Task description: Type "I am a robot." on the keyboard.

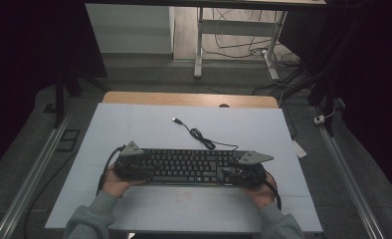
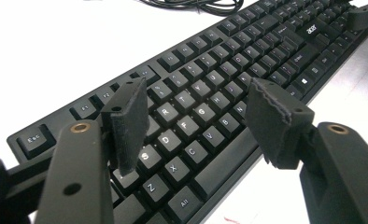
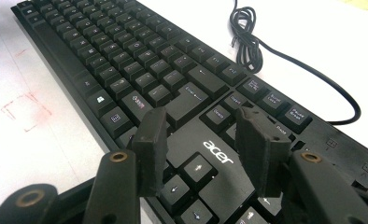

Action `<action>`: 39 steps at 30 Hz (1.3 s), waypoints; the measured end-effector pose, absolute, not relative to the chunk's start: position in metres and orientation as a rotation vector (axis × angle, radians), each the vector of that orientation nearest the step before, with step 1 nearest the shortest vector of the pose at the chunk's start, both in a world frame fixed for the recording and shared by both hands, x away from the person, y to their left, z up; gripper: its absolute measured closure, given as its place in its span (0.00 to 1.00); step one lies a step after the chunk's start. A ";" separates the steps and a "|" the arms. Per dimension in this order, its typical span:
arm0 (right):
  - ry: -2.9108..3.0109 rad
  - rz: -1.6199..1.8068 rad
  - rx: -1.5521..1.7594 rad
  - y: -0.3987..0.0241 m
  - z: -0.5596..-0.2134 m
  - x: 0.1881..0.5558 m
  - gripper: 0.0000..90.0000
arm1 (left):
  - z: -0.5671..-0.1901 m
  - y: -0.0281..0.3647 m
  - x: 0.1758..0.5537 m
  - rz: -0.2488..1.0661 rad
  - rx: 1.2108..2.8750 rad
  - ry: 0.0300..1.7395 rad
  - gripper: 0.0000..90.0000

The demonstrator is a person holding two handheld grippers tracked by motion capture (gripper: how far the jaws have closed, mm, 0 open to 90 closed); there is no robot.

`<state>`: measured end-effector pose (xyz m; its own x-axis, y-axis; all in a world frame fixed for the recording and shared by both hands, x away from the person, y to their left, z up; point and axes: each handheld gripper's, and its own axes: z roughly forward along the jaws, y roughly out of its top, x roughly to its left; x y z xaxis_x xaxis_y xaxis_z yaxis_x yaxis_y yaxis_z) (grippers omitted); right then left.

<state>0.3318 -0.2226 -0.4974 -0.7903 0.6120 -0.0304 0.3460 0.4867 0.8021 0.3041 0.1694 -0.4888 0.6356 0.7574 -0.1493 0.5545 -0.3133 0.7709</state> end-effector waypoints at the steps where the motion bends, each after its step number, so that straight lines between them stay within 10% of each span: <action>1: 2.424 1.203 0.810 -0.223 -0.497 0.332 0.60 | -0.489 0.170 0.304 0.304 2.009 1.026 0.42; 39: 2.429 1.197 0.818 -0.222 -0.499 0.333 0.60 | -0.499 0.195 0.315 0.353 1.999 1.160 0.44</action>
<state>0.3328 -0.2219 -0.4990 -0.7884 0.6146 -0.0255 0.3541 0.4874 0.7982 0.3146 0.1948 -0.4989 0.5444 0.8273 -0.1383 0.6097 -0.2771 0.7426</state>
